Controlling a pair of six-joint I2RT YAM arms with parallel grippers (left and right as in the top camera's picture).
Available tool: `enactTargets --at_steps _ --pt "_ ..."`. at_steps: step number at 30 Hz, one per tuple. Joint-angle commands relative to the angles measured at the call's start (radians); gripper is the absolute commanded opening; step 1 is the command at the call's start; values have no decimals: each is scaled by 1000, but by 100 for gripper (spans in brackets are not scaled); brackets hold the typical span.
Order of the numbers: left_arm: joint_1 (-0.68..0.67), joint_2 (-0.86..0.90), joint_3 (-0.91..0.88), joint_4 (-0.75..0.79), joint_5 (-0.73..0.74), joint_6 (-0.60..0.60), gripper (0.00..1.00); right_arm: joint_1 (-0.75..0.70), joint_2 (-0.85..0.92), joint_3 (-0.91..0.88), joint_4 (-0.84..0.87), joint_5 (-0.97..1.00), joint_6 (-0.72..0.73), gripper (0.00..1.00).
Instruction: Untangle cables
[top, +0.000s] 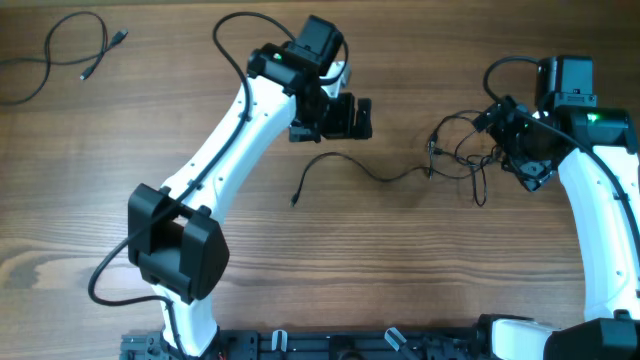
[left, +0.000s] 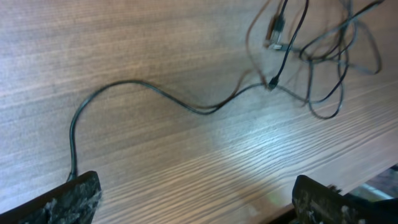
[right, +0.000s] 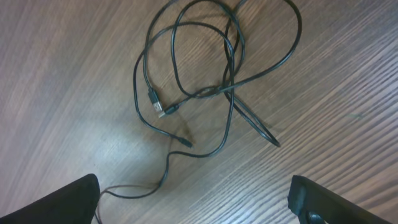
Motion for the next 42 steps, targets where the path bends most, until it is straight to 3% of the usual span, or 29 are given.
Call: enactTargets --at_steps 1,3,5,10,16,18,19,23,26,28,31,38,39,40,41,42 --pt "-31 -1 -5 -29 -122 9 100 -2 -13 8 -5 5 -91 100" --pt "-27 -1 -5 -50 -181 -19 100 -2 -13 8 -18 35 -143 100" --pt "18 -1 -5 -69 -253 -154 100 -2 -12 8 -39 86 -142 100" --pt "150 -1 -5 -88 -241 -175 100 -2 52 8 -15 10 -282 100" --pt "235 -1 -5 -154 -263 -172 100 -3 261 8 74 14 -378 98" --pt "235 -1 -5 -166 -263 -172 100 -2 326 8 149 14 -380 65" --pt "233 -1 -5 -166 -263 -172 100 -2 357 8 185 14 -376 61" --pt "224 -1 -5 -165 -263 -172 100 -3 430 8 266 22 -377 61" --pt "221 -1 -5 -165 -263 -172 100 -3 469 8 288 21 -378 40" --pt "220 -1 -5 -164 -263 -172 100 -2 477 8 290 20 -377 37" --pt "220 -1 -5 -153 -263 -172 100 -2 476 8 289 3 -378 4" --pt "220 -1 -5 -154 -262 -172 100 -2 343 86 159 -109 -458 6" --pt "220 -1 -5 -156 -262 -172 100 -3 315 87 136 -87 -468 24" --pt "220 -1 -5 -158 -262 -172 100 -3 294 87 102 -31 -481 70" --pt "220 -1 -8 -158 -262 -172 100 -3 287 87 63 58 -468 77" --pt "220 -1 -13 -156 -262 -172 100 -3 288 85 27 128 -417 76"
